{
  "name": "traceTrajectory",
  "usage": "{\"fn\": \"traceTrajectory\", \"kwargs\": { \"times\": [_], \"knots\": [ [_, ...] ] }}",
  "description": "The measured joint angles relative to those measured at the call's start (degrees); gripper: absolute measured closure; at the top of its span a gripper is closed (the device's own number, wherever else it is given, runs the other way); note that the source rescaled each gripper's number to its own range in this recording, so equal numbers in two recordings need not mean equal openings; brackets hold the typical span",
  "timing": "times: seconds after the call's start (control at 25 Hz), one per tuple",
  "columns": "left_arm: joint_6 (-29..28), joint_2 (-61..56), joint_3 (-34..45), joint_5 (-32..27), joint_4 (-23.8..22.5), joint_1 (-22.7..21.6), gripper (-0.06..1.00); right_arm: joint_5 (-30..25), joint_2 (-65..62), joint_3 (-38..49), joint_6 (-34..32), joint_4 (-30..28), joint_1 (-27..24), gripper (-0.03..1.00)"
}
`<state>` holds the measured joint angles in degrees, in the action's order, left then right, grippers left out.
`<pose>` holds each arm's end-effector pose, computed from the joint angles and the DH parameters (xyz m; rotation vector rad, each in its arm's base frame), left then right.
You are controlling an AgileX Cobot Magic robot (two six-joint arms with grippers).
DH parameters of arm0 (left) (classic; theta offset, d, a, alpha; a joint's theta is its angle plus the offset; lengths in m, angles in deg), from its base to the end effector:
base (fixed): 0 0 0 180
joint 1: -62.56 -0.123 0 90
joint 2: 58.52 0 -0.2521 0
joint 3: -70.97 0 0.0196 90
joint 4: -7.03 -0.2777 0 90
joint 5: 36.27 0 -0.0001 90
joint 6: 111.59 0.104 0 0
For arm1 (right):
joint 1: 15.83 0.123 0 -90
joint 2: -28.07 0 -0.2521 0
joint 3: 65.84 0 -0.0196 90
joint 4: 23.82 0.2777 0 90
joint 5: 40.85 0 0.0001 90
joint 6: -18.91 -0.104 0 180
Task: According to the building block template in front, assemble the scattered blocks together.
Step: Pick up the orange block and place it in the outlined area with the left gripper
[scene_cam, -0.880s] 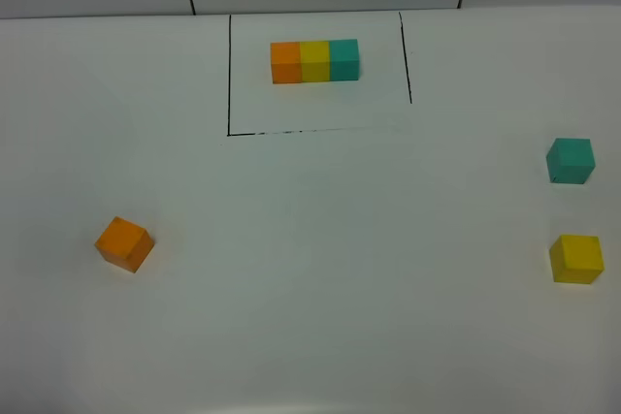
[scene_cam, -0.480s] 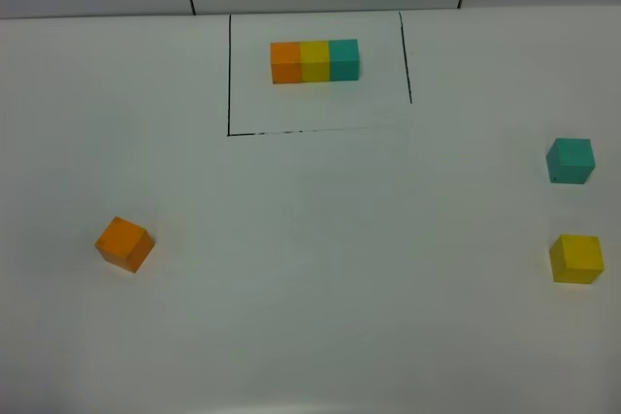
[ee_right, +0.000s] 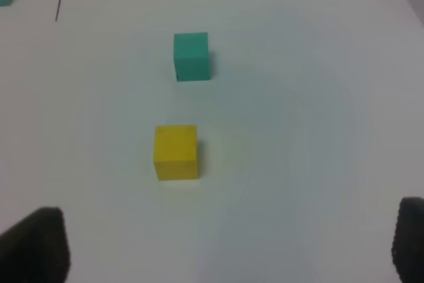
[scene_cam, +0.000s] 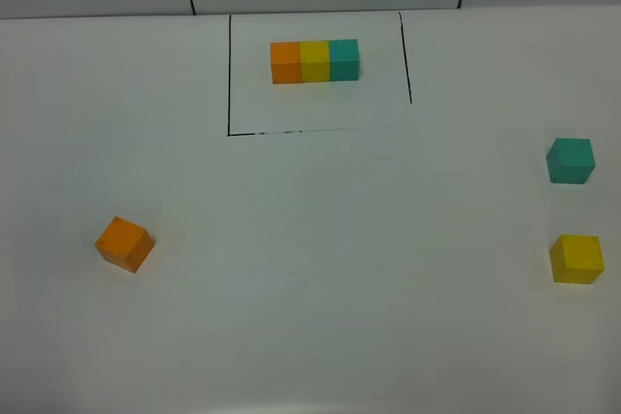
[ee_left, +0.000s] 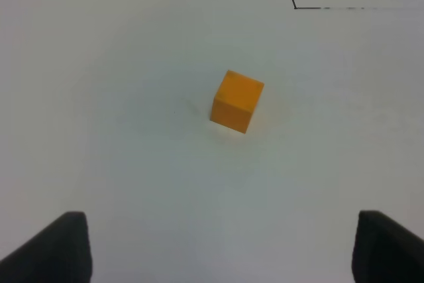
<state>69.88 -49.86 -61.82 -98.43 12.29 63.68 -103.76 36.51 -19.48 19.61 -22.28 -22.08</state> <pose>0.0610 -0.0096 0.2844 0.0526 2.0575 -0.1063 0.0582 -0.0039 0.2877 0.0972 2.0521 -0.0431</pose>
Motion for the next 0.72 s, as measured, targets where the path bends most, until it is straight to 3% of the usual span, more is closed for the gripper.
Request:
{"fn": "traceTrajectory", "kwargs": {
  "times": [0.72],
  "knots": [
    [-0.2,1.2,-0.1,0.5,0.0,0.0,-0.06,0.0,0.0,0.0,0.0,0.0,0.0,-0.03]
  ]
}}
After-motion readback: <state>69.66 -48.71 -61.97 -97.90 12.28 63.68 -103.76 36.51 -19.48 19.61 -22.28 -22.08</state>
